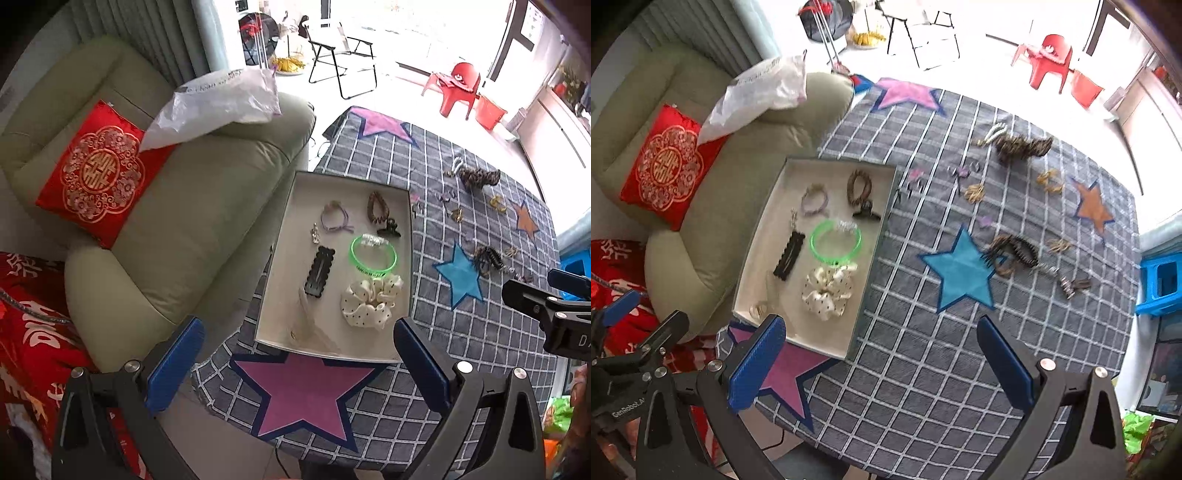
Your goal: Organize jewelry
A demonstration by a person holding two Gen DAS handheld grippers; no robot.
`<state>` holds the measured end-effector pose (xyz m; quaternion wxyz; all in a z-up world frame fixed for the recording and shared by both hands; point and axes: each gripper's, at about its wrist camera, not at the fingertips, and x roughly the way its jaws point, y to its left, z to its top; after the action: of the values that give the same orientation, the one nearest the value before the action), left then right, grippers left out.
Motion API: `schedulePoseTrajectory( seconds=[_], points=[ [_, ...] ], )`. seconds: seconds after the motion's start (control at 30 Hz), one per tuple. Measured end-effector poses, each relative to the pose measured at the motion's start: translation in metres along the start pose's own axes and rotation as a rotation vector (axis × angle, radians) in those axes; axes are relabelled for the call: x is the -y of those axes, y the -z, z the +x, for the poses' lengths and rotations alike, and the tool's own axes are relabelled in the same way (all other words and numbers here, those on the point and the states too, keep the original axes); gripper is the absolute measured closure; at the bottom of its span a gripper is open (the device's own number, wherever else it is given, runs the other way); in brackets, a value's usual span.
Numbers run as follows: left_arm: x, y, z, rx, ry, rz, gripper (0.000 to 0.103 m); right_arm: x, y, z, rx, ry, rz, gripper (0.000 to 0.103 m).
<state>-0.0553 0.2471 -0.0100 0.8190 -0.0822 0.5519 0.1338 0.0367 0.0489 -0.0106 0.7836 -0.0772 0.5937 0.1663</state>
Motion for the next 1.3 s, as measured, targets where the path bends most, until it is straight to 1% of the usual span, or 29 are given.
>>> schedulePoseTrajectory(
  seconds=[0.27, 0.47, 1.3],
  points=[
    [0.002, -0.004, -0.023, 0.021, -0.009, -0.008, 0.000, -0.002, -0.001, -0.025, 0.067, 0.031, -0.012, 0.000],
    [0.004, -0.003, -0.030, 0.028, -0.024, -0.009, 0.000, -0.004, -0.003, -0.036, 0.099, 0.038, -0.013, 0.000],
    [0.001, -0.001, -0.030, 0.023, -0.041, -0.024, 0.000, -0.015, -0.003, -0.040, 0.105, 0.022, -0.039, 0.000]
  ],
)
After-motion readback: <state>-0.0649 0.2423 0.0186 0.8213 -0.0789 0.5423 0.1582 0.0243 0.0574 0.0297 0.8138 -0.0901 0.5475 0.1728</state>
